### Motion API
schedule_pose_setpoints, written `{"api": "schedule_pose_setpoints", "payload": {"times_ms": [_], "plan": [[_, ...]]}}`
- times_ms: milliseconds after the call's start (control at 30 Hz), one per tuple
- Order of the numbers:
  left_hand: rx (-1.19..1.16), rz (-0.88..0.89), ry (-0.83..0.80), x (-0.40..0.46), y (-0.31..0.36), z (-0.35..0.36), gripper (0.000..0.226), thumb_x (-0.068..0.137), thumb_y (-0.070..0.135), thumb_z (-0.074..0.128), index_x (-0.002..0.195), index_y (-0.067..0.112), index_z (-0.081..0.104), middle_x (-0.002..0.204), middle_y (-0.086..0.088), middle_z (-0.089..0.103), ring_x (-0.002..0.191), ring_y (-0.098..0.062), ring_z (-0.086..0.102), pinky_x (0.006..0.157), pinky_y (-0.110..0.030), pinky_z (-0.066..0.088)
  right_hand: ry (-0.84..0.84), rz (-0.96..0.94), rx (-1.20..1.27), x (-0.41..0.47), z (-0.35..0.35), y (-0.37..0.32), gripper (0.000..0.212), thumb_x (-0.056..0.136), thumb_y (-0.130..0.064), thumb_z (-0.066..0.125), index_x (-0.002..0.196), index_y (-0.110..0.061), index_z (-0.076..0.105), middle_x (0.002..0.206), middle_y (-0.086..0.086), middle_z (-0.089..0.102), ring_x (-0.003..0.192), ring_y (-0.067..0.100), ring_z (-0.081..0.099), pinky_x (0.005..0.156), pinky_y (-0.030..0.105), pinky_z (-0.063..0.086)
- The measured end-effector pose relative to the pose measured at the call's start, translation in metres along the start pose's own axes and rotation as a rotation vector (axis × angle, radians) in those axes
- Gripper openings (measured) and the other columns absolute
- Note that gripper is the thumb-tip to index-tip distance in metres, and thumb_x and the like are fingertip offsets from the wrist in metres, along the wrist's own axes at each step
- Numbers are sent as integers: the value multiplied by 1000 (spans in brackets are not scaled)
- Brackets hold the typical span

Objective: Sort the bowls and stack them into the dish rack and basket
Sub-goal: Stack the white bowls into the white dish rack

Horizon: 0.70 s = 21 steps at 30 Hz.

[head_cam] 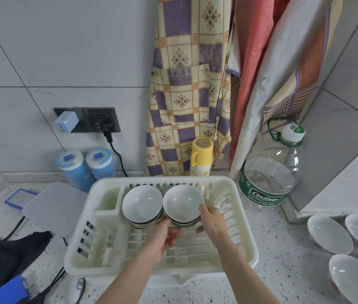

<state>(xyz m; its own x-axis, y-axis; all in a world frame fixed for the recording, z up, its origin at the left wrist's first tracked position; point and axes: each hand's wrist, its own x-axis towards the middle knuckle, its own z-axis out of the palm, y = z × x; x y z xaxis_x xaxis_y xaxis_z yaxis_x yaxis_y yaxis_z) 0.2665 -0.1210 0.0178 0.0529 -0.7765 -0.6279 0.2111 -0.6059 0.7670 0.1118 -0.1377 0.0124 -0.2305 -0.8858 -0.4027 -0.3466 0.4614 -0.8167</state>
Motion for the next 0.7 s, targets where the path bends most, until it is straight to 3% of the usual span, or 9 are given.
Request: {"api": "schedule_pose_setpoints", "payload": {"times_ms": [133,300,400,467,533,633,700], "plan": [[-21,-42,-30,-3,2,-2,13,102,17,48,103,11,58,80,-20,72,46,-16,67,36,-20,39,3,2,-53,-2,0,-1,29,91,-37,37,84,-20,60,77,0,60,47,13,68,58,29,42],[-61,-80,-67,-15,6,-7,12,103,23,48,99,14,55,93,-23,71,53,-17,70,37,-21,41,-3,16,-54,-9,-4,-3,40,90,-42,37,108,-17,62,91,1,62,49,14,69,66,32,44],[-30,-74,-64,-26,6,-10,12,102,18,45,108,11,54,90,-20,72,51,-15,68,36,-20,39,54,-5,-45,-17,-9,-8,49,92,-46,39,131,-21,53,104,-3,60,52,13,70,71,35,42],[-24,-60,-70,-35,6,-14,17,102,15,45,115,10,54,91,-19,74,47,-14,63,35,-19,36,116,-47,-67,-25,-14,-11,55,92,-47,40,141,-22,46,97,-10,61,56,11,70,70,34,44],[-44,-37,-96,-45,6,-18,19,102,14,45,116,8,56,88,-17,76,43,-12,57,34,-19,34,173,-119,-98,-38,-21,-11,57,91,-47,42,143,-23,43,87,-16,64,65,12,71,73,34,49],[-59,-12,-118,-61,2,-21,18,100,13,48,109,5,61,77,-12,76,42,-10,50,35,-19,32,239,-173,-28,-60,-32,-6,51,90,-47,45,138,-27,48,108,-5,70,83,20,70,80,41,55],[-74,4,-129,-72,-4,-18,17,98,15,51,102,5,63,70,-8,72,41,-10,46,35,-19,31,283,-176,34,-76,-39,1,44,90,-43,48,131,-30,54,106,-6,70,77,16,70,74,40,57]]}}
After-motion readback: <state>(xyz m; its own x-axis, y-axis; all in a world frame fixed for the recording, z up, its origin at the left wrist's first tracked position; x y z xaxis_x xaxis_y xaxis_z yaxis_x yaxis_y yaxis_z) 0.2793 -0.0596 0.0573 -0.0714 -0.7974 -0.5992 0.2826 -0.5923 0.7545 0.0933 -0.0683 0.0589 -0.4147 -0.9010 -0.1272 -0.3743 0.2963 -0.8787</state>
